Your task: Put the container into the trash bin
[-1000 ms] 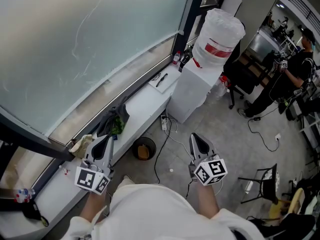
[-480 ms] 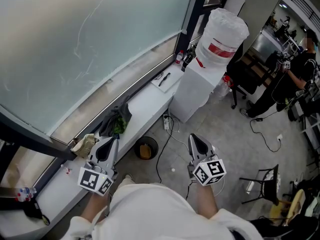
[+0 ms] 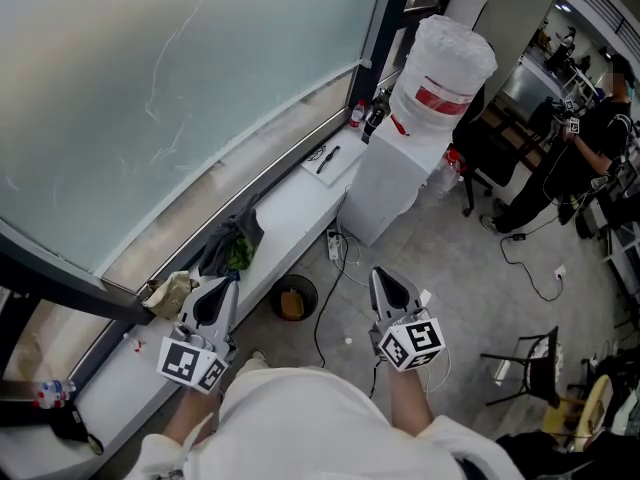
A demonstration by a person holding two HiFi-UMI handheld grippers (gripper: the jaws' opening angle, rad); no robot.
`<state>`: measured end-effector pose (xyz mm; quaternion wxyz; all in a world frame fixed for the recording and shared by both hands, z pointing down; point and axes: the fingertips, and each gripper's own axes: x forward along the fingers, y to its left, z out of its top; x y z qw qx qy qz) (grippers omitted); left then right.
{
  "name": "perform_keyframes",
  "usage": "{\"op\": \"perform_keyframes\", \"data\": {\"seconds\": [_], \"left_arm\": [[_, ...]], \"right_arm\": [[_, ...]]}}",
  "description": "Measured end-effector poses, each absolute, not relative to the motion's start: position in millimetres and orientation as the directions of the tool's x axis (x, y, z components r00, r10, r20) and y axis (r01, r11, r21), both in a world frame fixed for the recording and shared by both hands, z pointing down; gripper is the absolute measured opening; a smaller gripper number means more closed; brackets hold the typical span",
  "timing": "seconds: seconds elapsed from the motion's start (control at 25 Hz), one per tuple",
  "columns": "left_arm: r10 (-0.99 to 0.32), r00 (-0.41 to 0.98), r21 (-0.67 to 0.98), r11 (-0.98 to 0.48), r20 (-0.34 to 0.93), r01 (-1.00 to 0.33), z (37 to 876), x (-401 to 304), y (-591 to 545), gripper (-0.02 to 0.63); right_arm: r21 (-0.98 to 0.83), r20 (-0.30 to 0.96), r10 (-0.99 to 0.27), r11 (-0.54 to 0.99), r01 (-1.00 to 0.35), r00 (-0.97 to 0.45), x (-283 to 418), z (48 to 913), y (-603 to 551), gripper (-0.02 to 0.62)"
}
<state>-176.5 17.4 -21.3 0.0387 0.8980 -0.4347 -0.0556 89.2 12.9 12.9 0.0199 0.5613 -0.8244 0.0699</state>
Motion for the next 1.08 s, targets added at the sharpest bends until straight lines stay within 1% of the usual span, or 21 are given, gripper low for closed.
{"op": "perform_keyframes", "data": {"seconds": [0.32,1.08], "left_arm": [[-0.779,0.622,0.131,-0.627,-0.080,-0.768,-20,-175,9,0.018],[-0.768,0.636,0.136,-0.640,-0.076,-0.757,-20,-168,-11,0.018]], "right_arm": [[-0.056,0.107,-0.915,0.384,-0.921,-0.388,82,9,8,0.000],[-0.062,0.106,-0.921,0.370,-0.927,-0.374,85,9,-6,0.000]]}}
